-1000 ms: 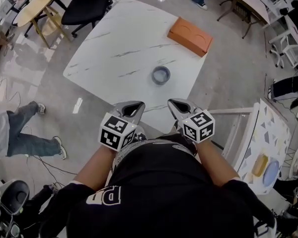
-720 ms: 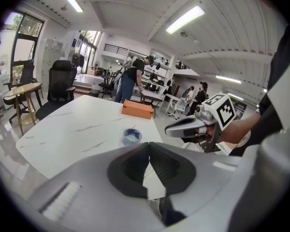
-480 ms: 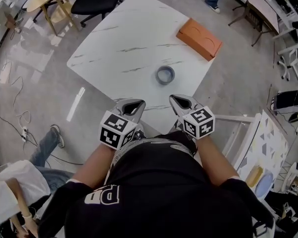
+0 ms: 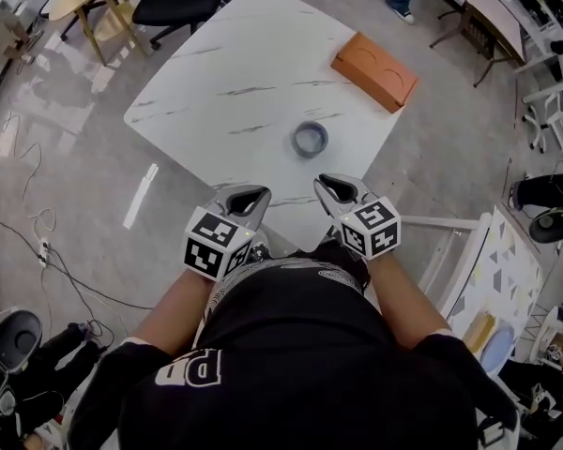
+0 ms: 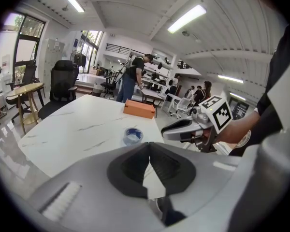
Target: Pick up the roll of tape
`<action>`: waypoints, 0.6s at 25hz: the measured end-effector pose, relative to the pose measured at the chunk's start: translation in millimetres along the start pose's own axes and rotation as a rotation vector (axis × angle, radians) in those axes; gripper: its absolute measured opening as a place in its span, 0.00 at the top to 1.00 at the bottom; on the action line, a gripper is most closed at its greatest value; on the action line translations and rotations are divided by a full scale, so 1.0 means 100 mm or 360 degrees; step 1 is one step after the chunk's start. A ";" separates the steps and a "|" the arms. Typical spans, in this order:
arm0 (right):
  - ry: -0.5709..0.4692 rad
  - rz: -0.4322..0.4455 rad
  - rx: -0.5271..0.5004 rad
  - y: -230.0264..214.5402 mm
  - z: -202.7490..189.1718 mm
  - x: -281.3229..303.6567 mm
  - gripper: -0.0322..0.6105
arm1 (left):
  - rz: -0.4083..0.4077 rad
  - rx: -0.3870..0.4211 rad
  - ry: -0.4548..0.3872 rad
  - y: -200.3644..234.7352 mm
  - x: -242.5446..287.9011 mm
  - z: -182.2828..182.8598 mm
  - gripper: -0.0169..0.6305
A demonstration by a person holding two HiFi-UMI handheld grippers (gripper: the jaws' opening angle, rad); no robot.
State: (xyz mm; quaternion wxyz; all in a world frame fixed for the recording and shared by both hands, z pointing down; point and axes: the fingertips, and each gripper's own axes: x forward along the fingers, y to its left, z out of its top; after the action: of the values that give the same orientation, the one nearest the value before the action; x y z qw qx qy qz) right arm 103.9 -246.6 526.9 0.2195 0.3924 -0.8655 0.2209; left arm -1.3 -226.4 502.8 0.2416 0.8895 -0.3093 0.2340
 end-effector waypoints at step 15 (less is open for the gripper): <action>0.0091 -0.0027 -0.0100 0.02 -0.08 0.08 0.86 | -0.0002 -0.0025 0.0008 0.00 -0.06 -0.13 0.88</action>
State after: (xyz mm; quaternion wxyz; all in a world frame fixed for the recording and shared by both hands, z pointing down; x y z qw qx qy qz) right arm 99.7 -245.5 537.2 0.2581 0.3863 -0.8620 0.2027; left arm -9.0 -217.1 509.3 0.2494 0.8872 -0.3098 0.2336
